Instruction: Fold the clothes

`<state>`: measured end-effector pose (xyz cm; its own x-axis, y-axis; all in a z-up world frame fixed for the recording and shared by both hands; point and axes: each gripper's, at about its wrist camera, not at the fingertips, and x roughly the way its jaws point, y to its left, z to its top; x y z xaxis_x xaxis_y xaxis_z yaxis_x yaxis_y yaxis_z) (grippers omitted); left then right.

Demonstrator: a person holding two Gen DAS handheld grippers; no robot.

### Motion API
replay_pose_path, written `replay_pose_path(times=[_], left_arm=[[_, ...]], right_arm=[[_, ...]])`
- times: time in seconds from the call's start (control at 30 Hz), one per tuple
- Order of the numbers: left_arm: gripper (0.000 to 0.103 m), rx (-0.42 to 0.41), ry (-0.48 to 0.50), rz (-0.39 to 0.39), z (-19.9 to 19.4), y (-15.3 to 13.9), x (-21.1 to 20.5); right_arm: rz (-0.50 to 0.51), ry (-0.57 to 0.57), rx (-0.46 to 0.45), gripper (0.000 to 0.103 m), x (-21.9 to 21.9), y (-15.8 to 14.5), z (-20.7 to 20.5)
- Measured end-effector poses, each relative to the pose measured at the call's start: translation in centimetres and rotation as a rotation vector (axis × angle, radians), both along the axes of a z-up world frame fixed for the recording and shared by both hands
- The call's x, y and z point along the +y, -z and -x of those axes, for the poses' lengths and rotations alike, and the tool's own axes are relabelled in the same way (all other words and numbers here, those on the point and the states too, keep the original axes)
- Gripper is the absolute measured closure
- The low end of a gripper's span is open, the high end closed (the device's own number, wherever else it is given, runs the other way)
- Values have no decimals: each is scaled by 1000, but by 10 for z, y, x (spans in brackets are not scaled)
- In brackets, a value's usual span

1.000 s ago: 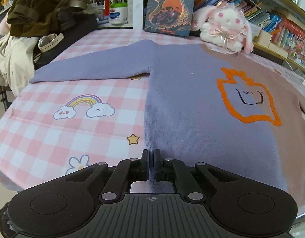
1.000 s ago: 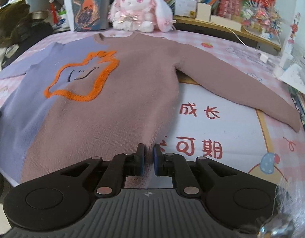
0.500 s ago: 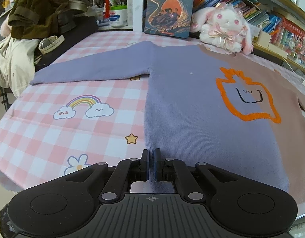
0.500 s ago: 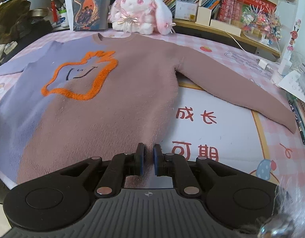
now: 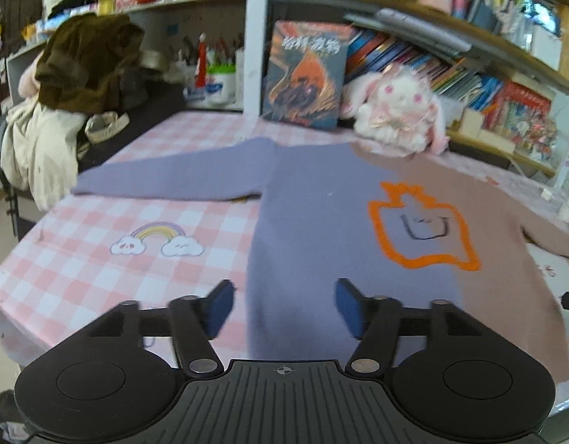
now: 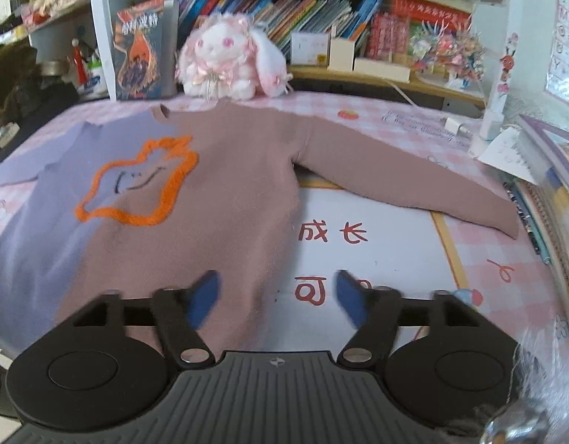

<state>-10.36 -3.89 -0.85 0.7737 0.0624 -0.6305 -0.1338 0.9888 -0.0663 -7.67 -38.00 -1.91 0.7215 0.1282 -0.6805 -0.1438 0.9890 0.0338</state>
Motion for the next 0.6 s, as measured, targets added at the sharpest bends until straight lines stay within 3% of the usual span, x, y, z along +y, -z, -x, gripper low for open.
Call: replay_pose_path(times=[0.03,0.1,0.33,0.47,0.6], left_arm=[[30,1,7,-2,3,-1,-4],[25,12,20,-5,8,-2,-12],[18,60,72,2,18,1,-35],[16,33,151,-47,7,-1,-40],[15,22,198,-34,-3,1,-31]], right_arm=[[2,12,-6,15,1,-2,4],[7,43,-10,11,4,-4,13],[-1,62,-11,10,22,-1,43],[16,73,-19,9,31,-1,45],[26,131,-28,8,36,-3,46]])
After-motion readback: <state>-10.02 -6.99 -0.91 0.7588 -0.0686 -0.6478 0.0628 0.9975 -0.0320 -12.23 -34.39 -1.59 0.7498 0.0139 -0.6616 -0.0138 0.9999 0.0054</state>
